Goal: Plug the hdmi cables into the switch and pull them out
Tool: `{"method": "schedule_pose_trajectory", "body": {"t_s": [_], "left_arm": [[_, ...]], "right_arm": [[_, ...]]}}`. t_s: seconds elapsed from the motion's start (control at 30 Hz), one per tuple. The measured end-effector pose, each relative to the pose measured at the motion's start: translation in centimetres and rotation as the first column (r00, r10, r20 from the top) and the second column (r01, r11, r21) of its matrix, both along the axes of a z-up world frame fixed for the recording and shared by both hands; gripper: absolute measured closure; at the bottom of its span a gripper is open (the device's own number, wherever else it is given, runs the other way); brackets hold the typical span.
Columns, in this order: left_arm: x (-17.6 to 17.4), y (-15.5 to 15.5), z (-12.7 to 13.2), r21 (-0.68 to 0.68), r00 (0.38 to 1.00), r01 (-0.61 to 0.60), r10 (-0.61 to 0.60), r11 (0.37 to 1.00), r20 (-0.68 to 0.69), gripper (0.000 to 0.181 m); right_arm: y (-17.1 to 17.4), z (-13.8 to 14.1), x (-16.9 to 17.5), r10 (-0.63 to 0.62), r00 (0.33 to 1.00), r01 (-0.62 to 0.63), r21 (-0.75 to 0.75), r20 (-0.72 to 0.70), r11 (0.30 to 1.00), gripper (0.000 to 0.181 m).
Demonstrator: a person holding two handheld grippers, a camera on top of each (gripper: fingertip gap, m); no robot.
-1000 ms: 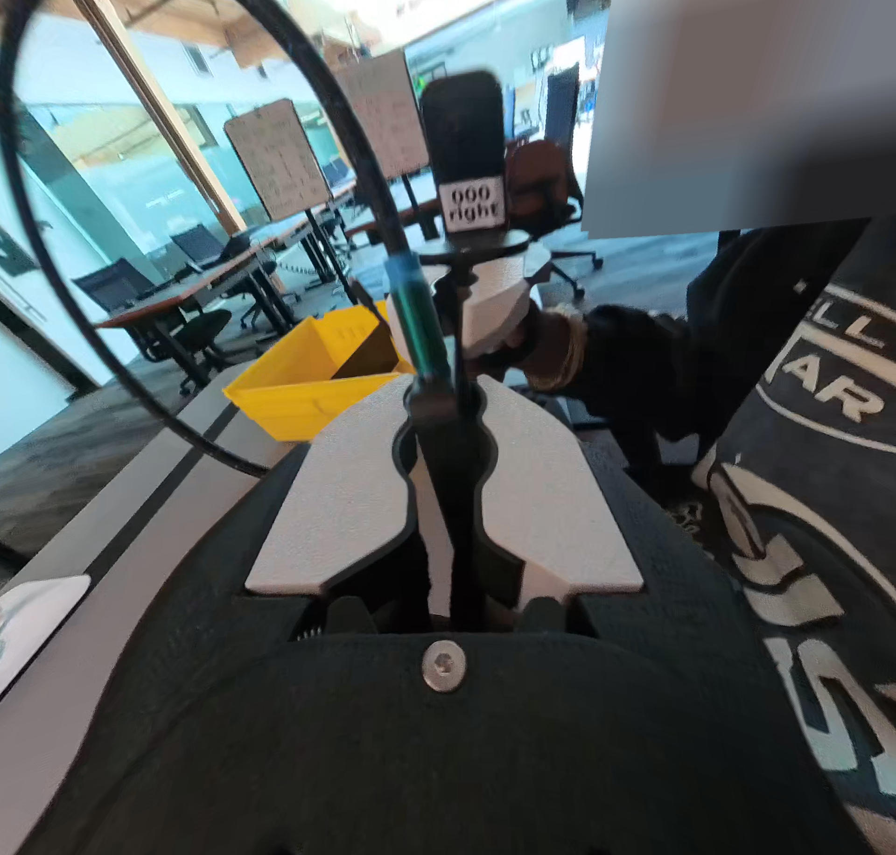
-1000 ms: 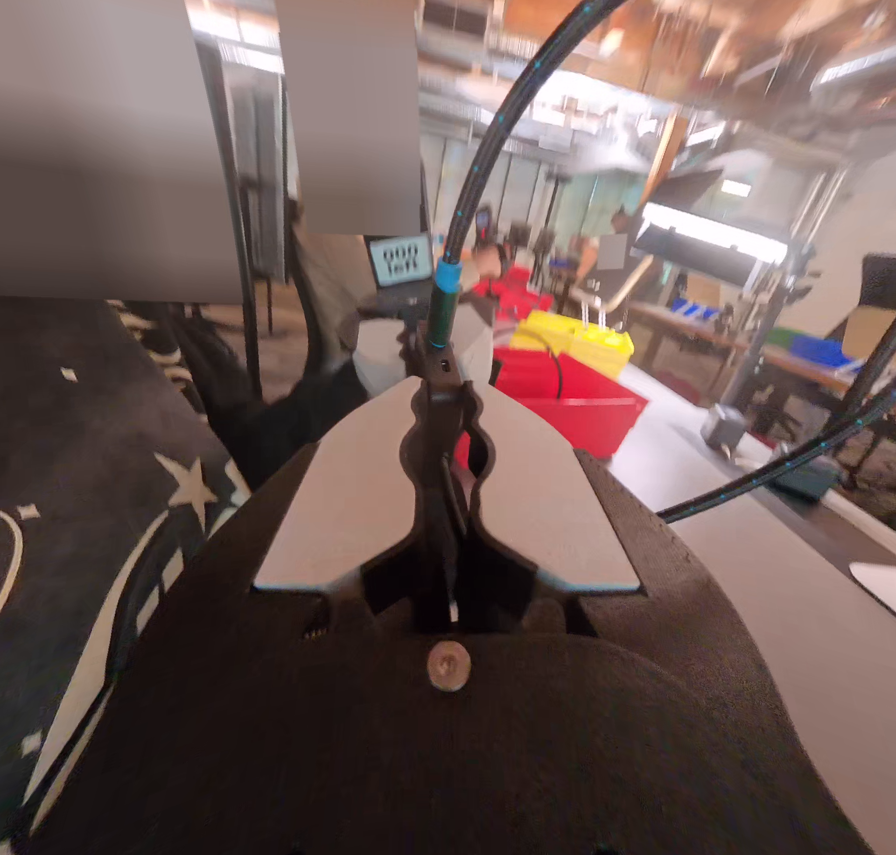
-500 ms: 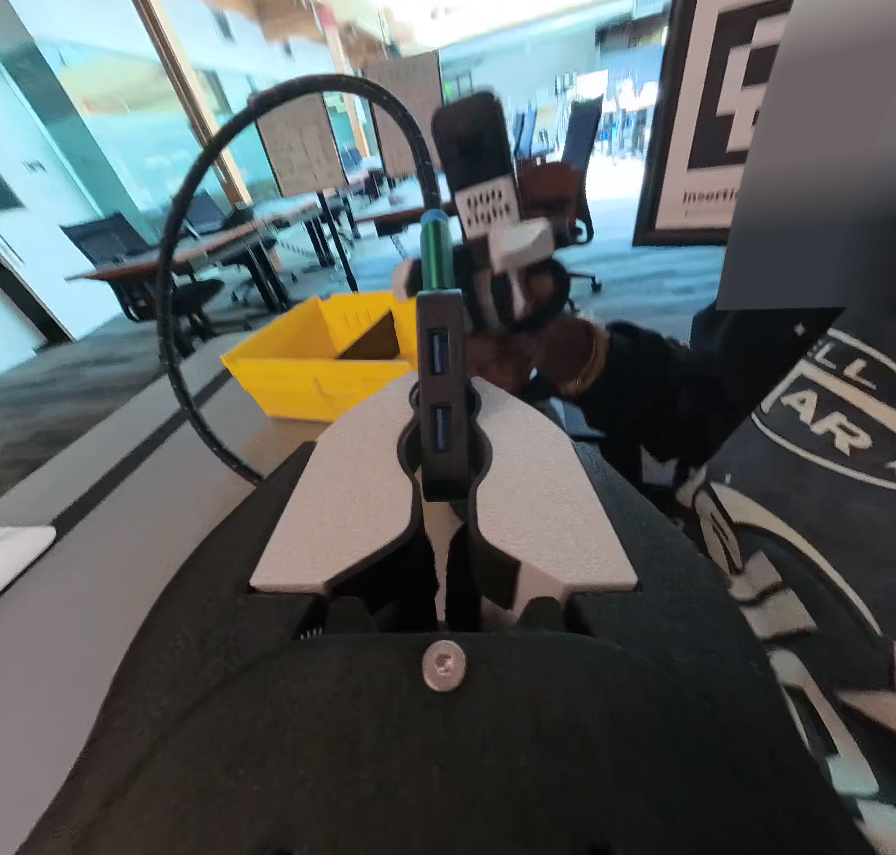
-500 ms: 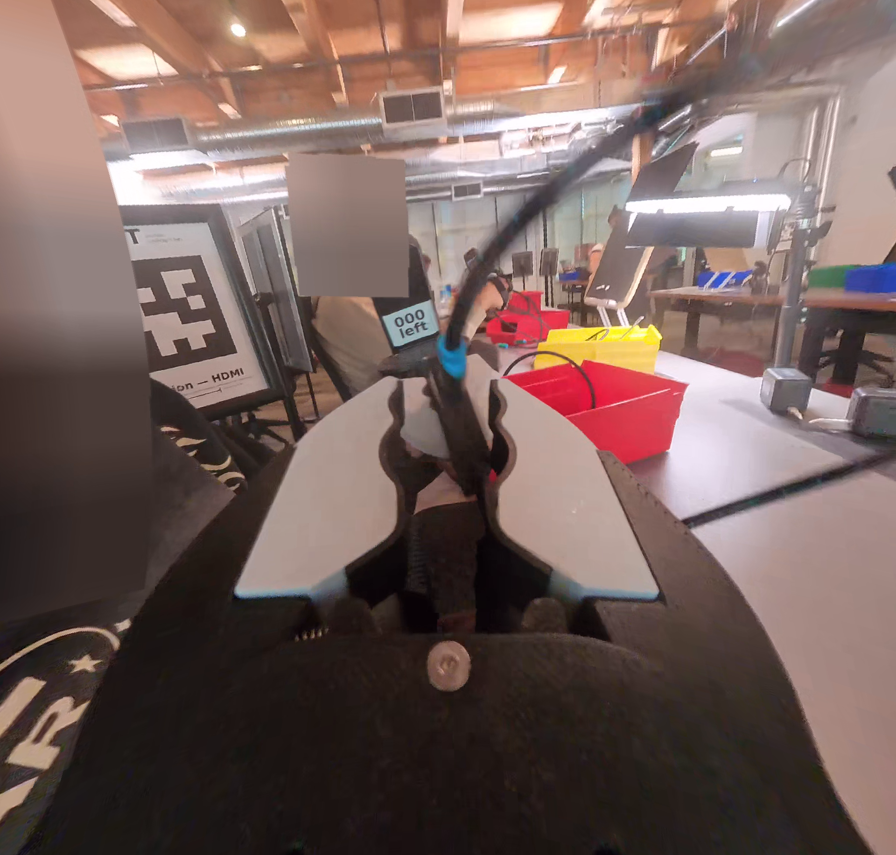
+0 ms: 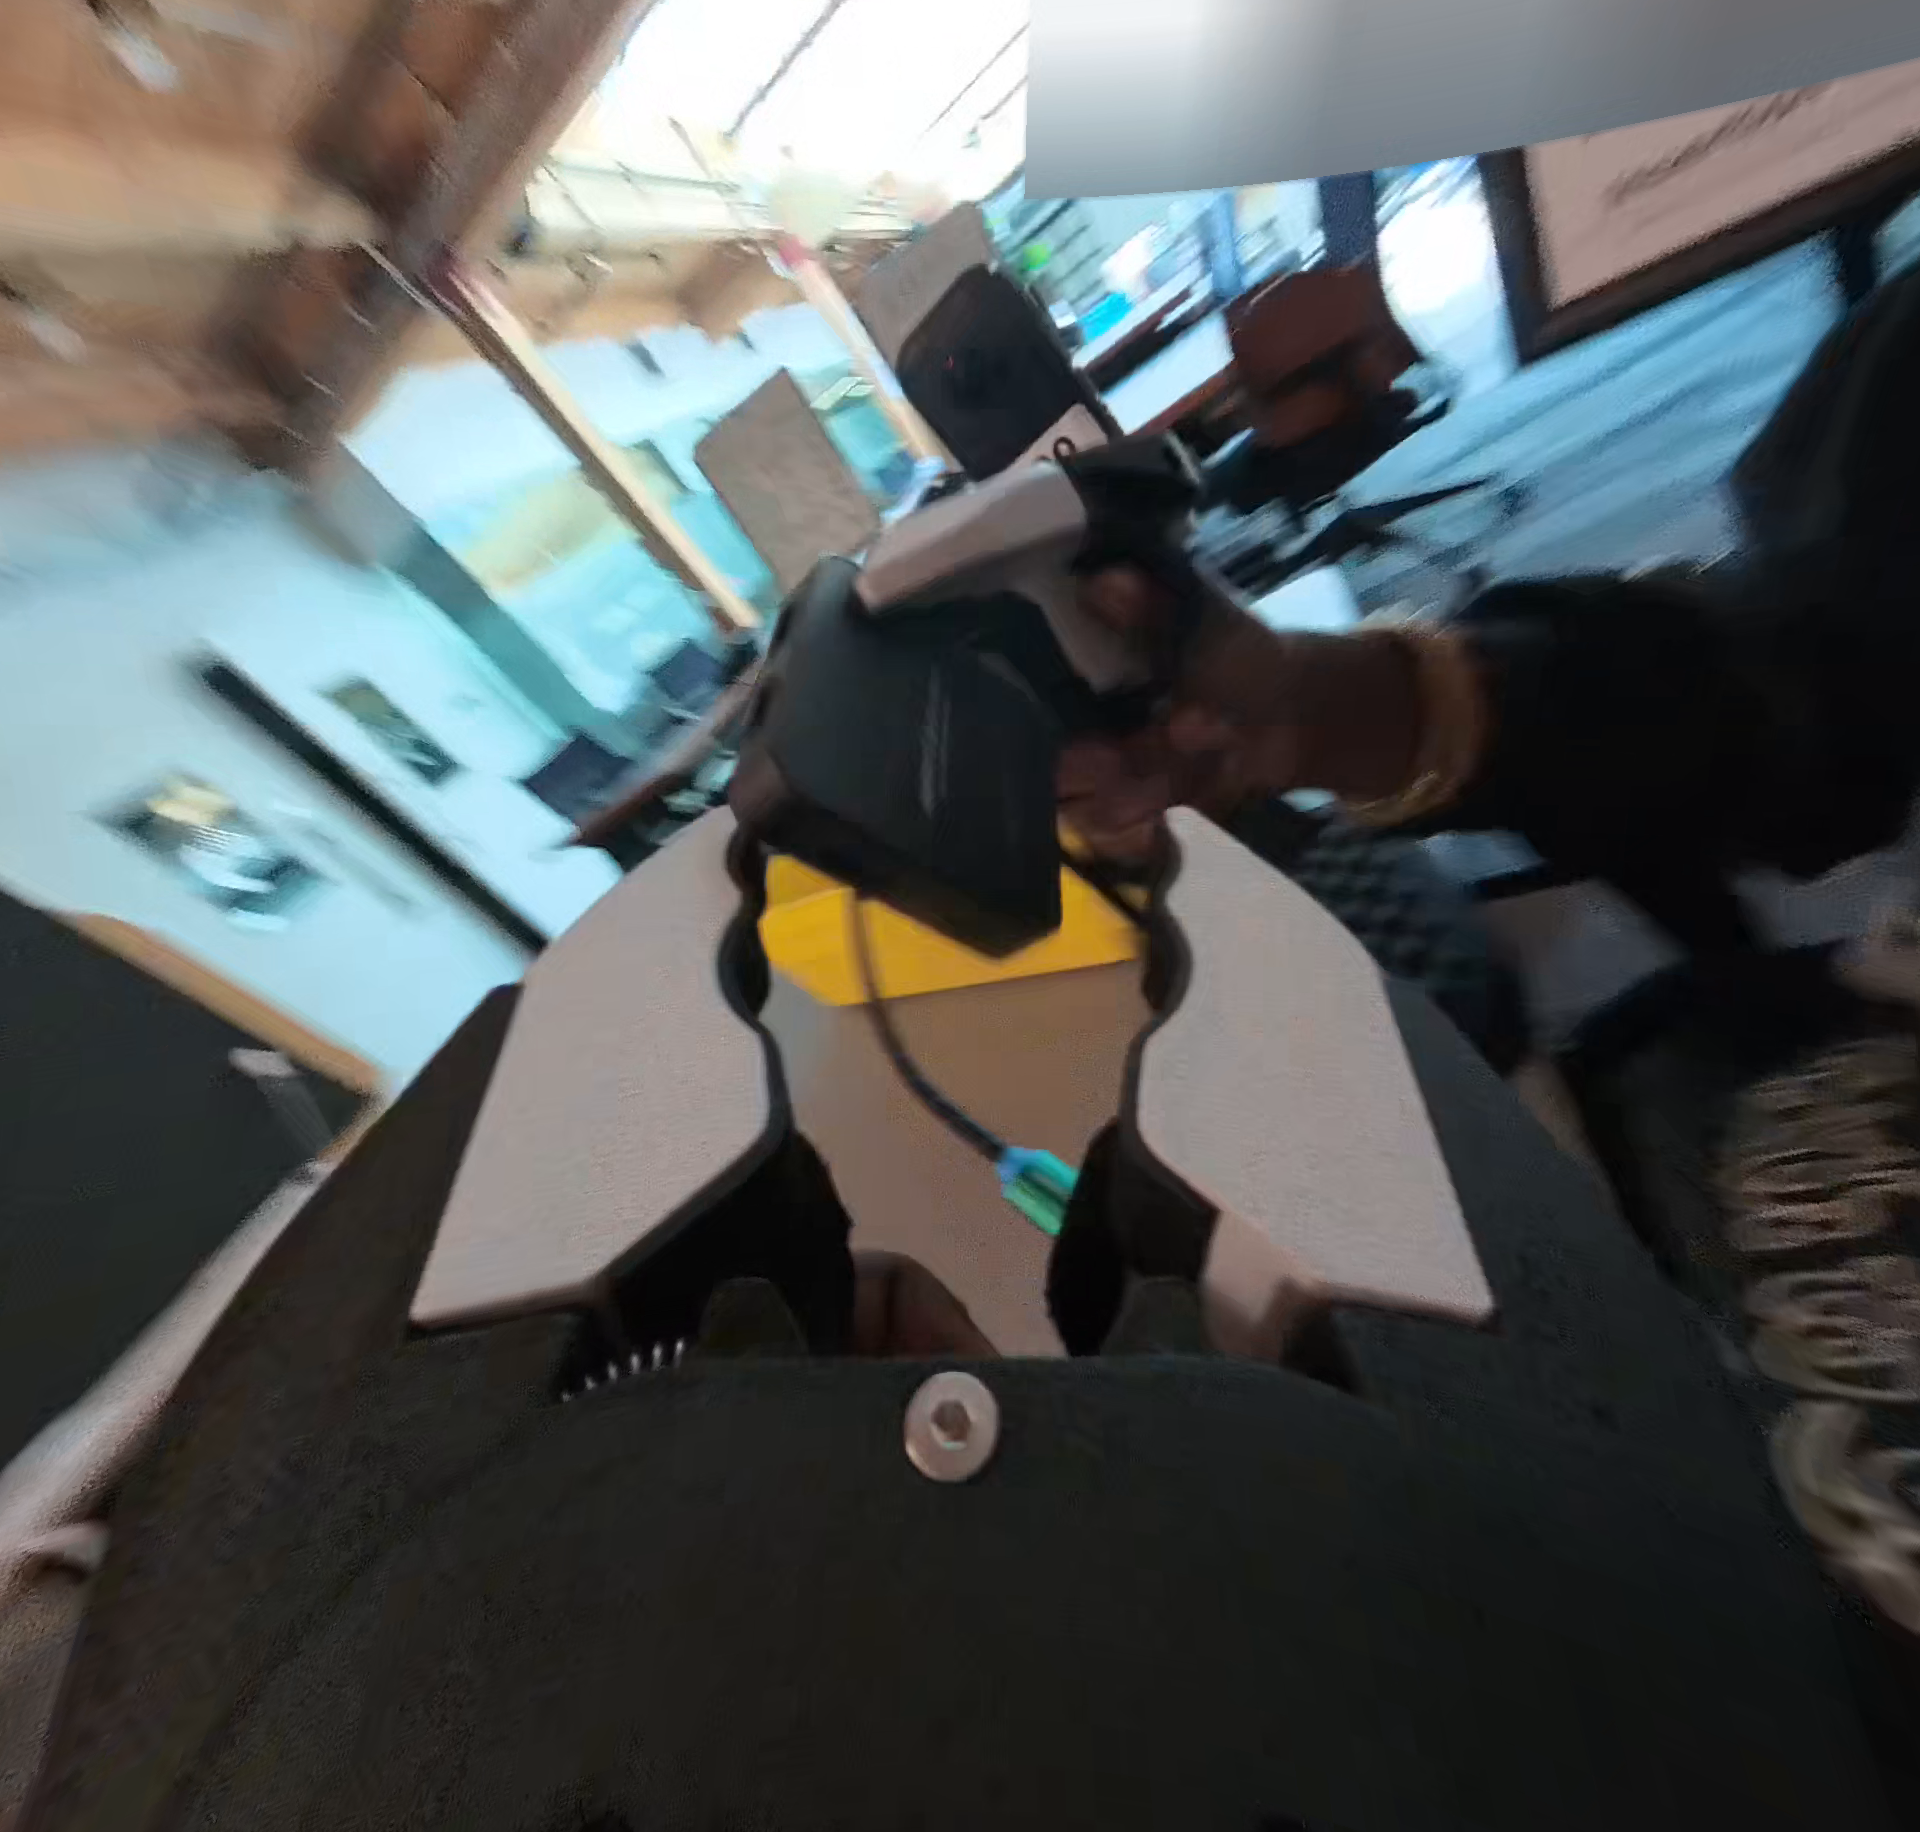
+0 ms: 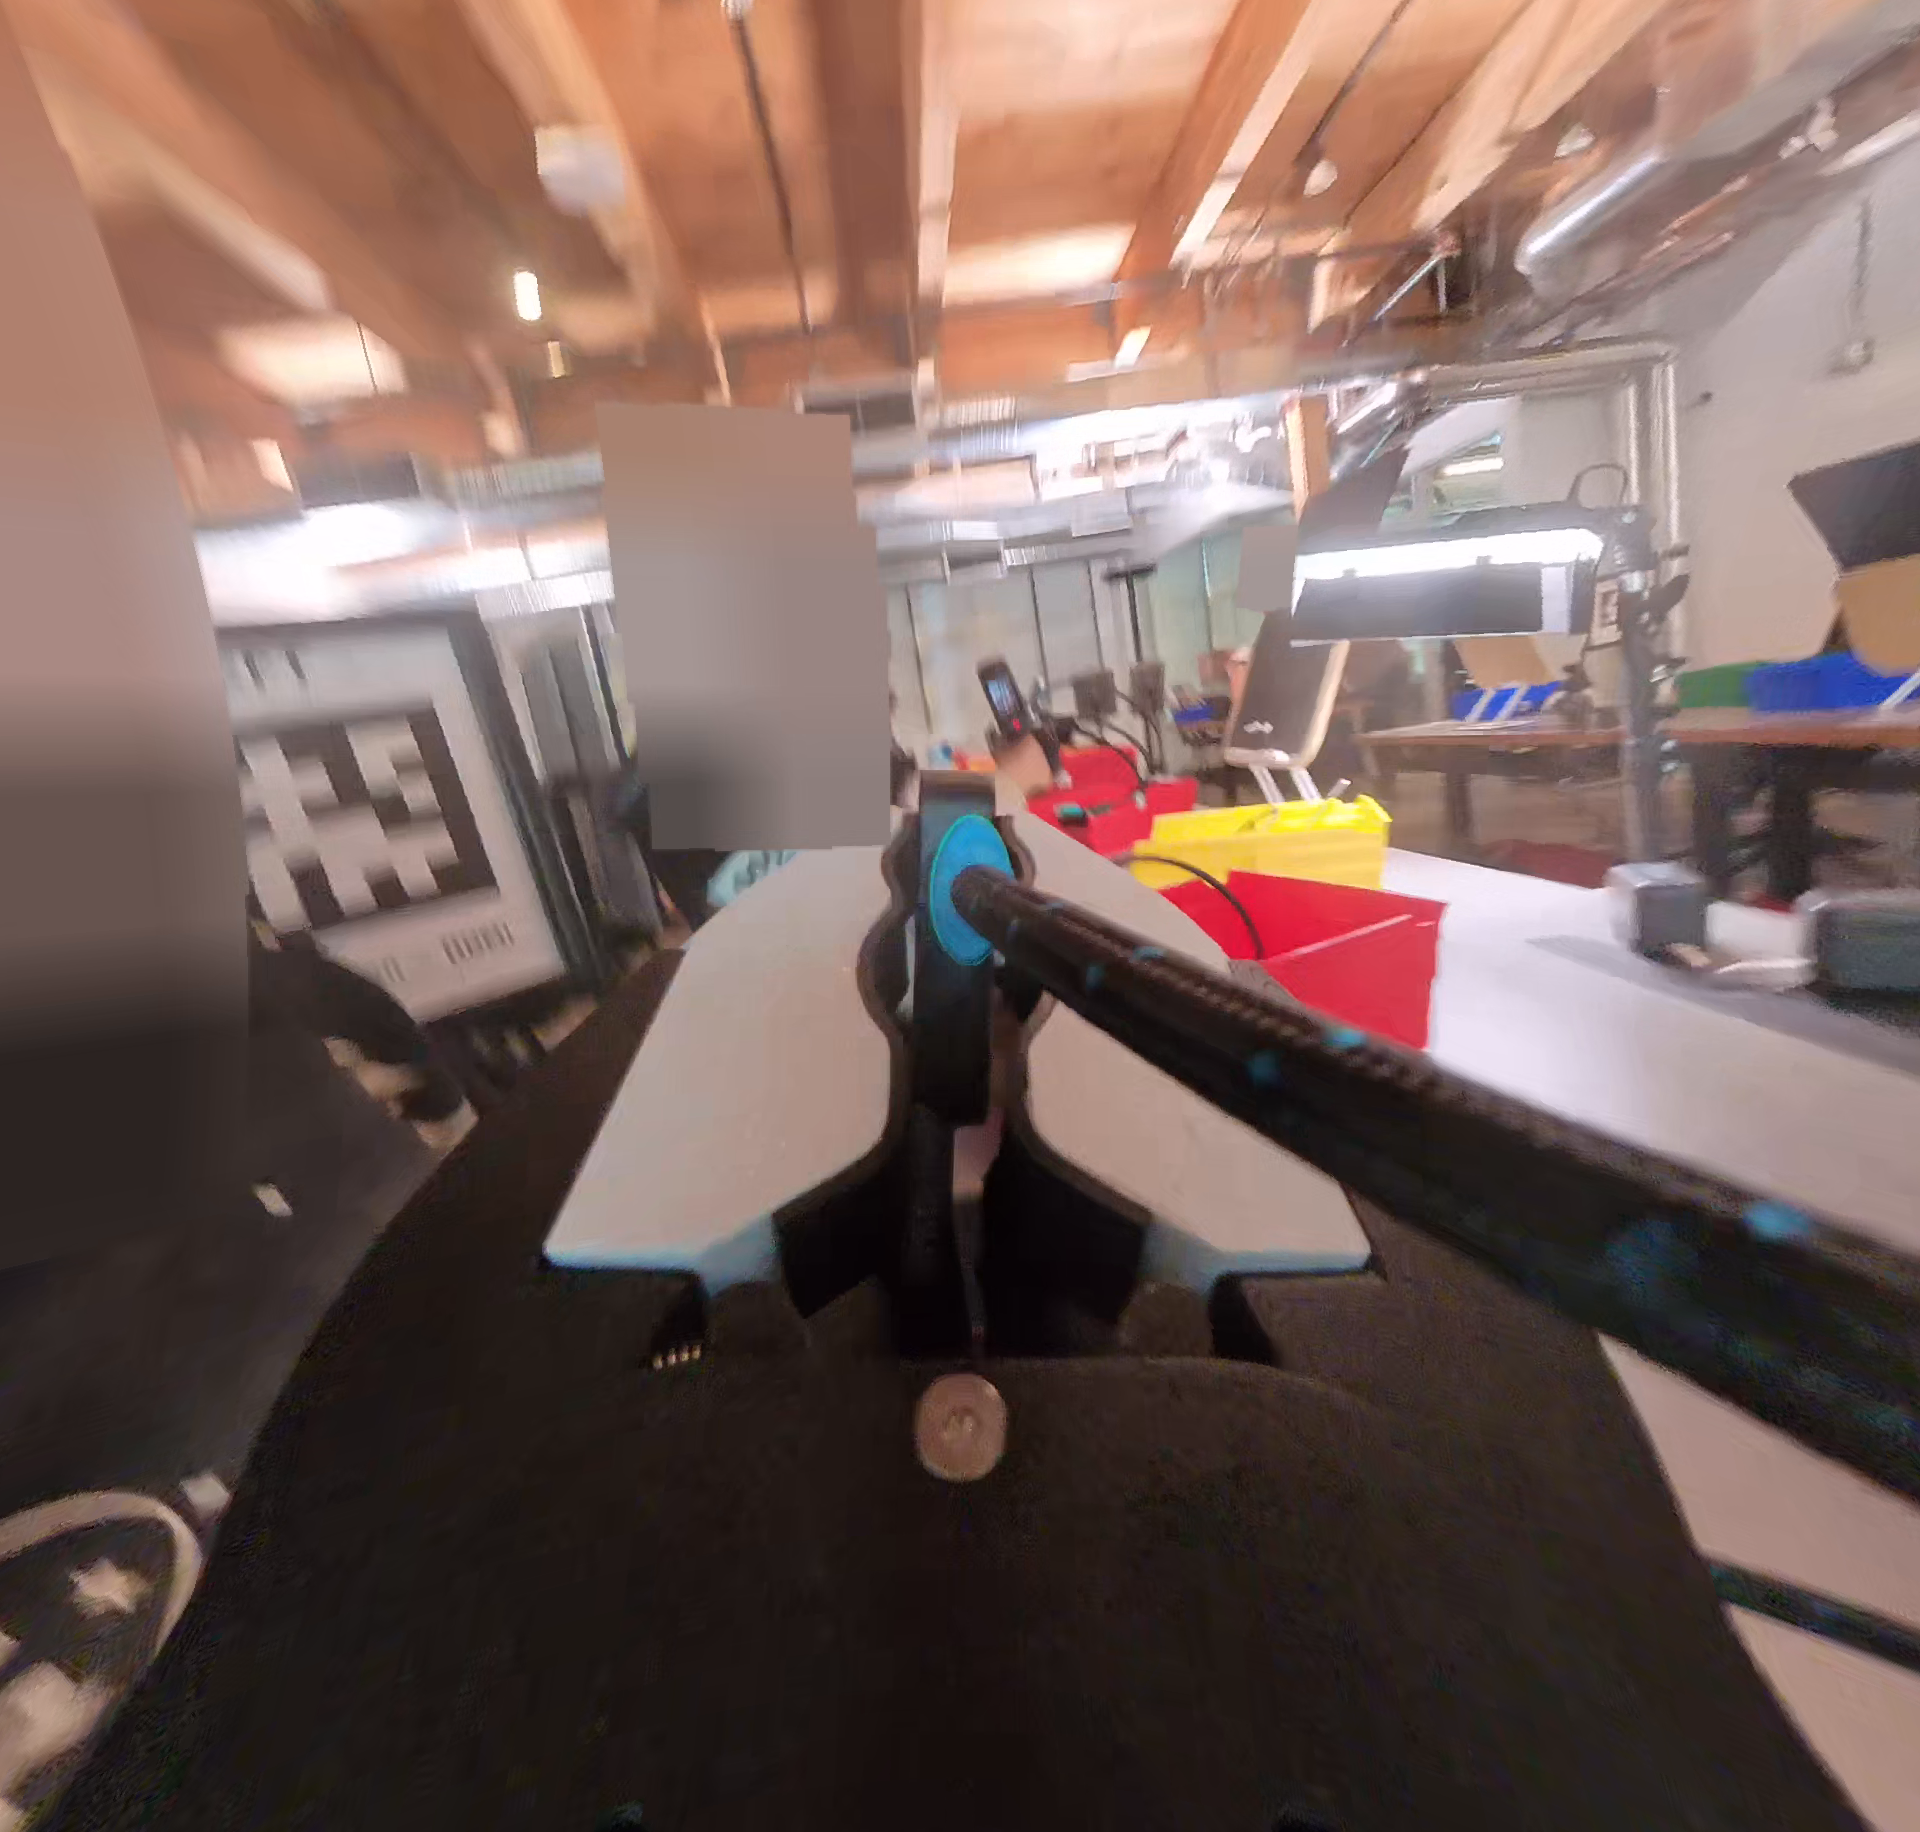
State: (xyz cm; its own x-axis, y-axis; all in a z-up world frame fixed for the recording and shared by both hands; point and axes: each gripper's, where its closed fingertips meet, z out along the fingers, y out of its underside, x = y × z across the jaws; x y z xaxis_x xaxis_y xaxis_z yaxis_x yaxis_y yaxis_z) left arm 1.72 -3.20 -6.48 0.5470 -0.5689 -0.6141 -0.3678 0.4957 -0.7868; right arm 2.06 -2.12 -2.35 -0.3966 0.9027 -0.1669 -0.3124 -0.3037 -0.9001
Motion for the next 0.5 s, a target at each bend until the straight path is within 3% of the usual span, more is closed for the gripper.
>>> {"method": "schedule_pose_trajectory", "body": {"t_s": [0.07,0.17,0.4,0.5], "left_arm": [[-0.7,0.8,0.0,0.156,0.982,-0.131,0.149,0.979,-0.116,0.099],[-1.0,1.5,0.5,0.282,0.951,-0.218,0.268,0.934,-0.154,0.086],[-0.9,1.5,0.0,0.348,0.941,-0.201,0.280,0.916,-0.192,0.089],[-0.7,1.2,-0.1,0.360,0.947,-0.175,0.257,0.916,-0.194,0.098]], "right_arm": [[1.6,0.4,0.3,0.052,0.999,-0.054,-0.195,-0.016,0.979,0.167],[2.4,-0.5,-0.2,0.120,0.992,-0.102,-0.332,0.032,0.938,0.167],[1.4,-2.0,-2.0,0.227,0.967,-0.155,-0.444,0.113,0.883,0.167],[0.5,-2.3,-2.5,0.254,0.959,-0.172,-0.455,0.125,0.874,0.167]]}}
